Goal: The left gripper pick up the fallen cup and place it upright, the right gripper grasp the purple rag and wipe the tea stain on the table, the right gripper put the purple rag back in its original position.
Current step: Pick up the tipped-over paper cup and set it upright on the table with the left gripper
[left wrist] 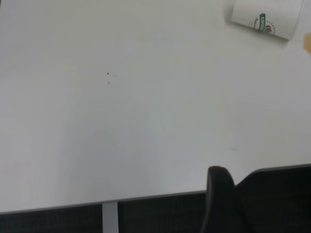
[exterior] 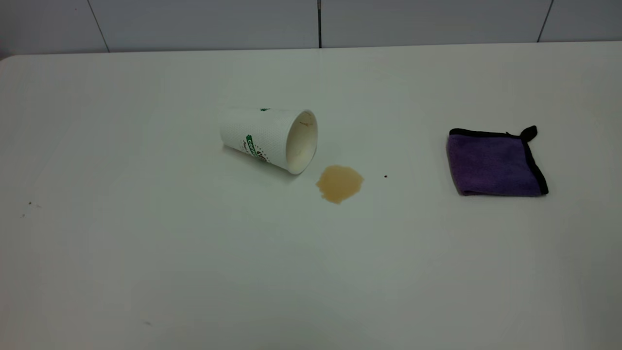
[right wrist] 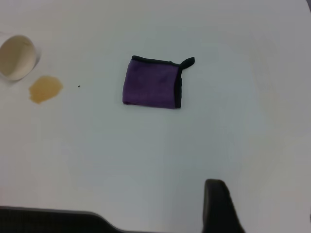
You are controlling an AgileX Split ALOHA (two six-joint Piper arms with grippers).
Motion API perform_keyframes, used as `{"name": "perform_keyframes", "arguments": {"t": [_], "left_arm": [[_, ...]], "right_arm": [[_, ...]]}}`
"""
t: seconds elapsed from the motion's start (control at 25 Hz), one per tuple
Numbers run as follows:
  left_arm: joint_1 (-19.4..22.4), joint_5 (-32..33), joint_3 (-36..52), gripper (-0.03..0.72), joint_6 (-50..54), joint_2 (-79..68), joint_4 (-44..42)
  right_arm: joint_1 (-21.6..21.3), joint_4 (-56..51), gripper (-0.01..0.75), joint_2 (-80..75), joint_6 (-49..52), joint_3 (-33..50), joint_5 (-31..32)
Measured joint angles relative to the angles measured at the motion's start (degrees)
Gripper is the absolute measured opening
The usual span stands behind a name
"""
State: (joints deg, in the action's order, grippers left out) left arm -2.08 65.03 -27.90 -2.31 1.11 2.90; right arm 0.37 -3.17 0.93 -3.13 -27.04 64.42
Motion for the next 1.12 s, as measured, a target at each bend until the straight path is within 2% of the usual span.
{"name": "perform_keyframes", "arguments": {"t": [0.84,1.0,1.12], "left_arm": [[0.0,-0.63,-0.86,0.442,1.14,-1.57,0.0],[0.0,-3.3,-2.44,0.442,2.31,-8.92,0.05],[0.0,-9.06,-2.67,0.442,1.98,-16.65,0.0]], "right_arm": [[0.0,0.0,0.48,0.0,0.0,0.0,0.0],[0.0,0.0,0.48,0.0,0.0,0.0,0.0],[0.0,0.0,0.48,0.0,0.0,0.0,0.0]]}}
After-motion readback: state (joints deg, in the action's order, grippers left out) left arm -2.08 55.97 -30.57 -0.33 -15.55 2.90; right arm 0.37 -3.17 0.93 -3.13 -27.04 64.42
